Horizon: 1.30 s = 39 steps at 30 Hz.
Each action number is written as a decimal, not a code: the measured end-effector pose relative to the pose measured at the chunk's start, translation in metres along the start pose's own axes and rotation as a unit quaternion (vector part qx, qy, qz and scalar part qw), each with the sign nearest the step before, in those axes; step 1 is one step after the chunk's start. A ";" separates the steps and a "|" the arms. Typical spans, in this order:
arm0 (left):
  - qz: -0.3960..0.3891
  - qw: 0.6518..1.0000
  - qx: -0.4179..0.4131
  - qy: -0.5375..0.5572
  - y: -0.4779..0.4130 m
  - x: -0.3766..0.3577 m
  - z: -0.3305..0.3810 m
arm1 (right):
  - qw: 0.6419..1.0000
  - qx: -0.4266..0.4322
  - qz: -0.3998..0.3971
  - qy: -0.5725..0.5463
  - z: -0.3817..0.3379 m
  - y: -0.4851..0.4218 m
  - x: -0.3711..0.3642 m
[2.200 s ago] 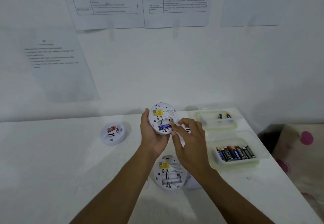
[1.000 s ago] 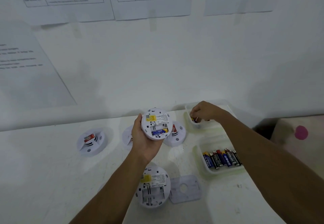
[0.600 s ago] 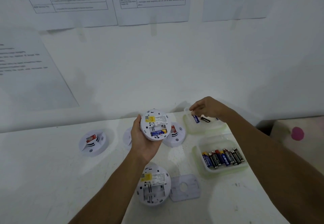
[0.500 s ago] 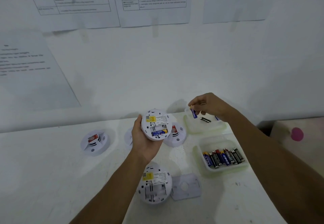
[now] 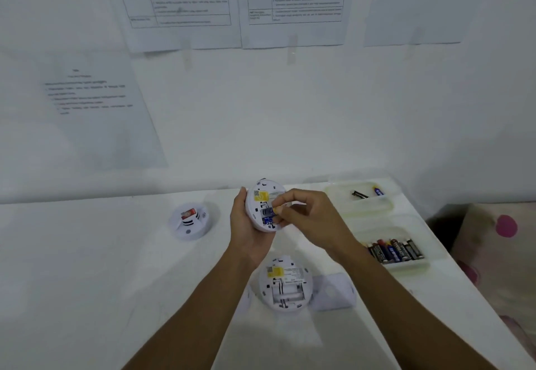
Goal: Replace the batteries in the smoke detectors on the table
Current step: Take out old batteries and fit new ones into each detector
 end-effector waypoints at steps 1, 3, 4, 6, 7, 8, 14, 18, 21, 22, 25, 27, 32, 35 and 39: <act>0.001 1.000 0.000 -0.004 0.003 0.002 0.002 | 1.000 0.003 0.008 -0.003 0.000 0.003 -0.008; 0.006 1.000 -0.003 -0.017 0.010 0.008 0.006 | 0.999 0.017 0.029 0.027 0.003 0.006 -0.021; 0.008 1.000 -0.005 -0.022 0.013 0.010 0.007 | 0.997 0.020 0.045 0.060 0.004 0.007 -0.027; 0.004 1.000 -0.004 -0.026 0.019 0.015 0.007 | 0.991 -0.004 0.085 0.108 0.007 0.008 -0.037; 0.003 1.000 -0.004 -0.026 0.021 0.018 0.008 | 0.989 -0.027 0.098 0.106 0.007 0.008 -0.041; 0.004 1.000 -0.007 -0.024 0.025 0.020 0.008 | 0.988 -0.046 0.107 0.100 0.007 0.007 -0.045; 0.022 0.999 -0.029 -0.023 0.043 0.037 0.029 | 0.988 -0.107 0.093 0.062 0.017 -0.004 -0.070; 0.033 0.999 -0.020 -0.020 0.062 0.054 0.045 | 0.993 -0.076 0.059 0.075 0.020 -0.011 -0.095; 0.025 0.999 -0.018 -0.027 0.079 0.073 0.059 | 0.990 -0.057 0.019 0.128 0.022 -0.009 -0.116; 0.025 0.999 -0.020 -0.027 0.085 0.083 0.065 | 0.981 -0.042 0.010 0.191 0.022 -0.005 -0.120; 0.039 0.999 -0.022 -0.017 0.101 0.118 0.083 | 0.916 0.020 -0.075 0.394 0.029 0.010 -0.131; 0.050 0.998 -0.023 -0.003 0.109 0.134 0.091 | 0.861 0.028 -0.163 0.481 0.038 0.016 -0.139; 0.060 0.998 -0.012 -0.001 0.119 0.142 0.096 | 0.809 -0.005 -0.237 0.539 0.047 0.013 -0.153; 0.064 0.998 -0.013 0.003 0.122 0.143 0.096 | 0.811 -0.011 -0.233 0.536 0.046 0.014 -0.155; 0.062 0.998 -0.009 0.011 0.123 0.149 0.098 | 0.807 -0.015 -0.223 0.547 0.045 0.018 -0.156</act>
Point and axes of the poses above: each hand's wrist, its own y-axis away from the middle knuckle, its own x-axis out of the back of the hand, z = x × y, the point moved 2 cm from there along -y, towards the middle knuckle, and after that the axes turned 8 degrees about -z, right-handed, at the moved point
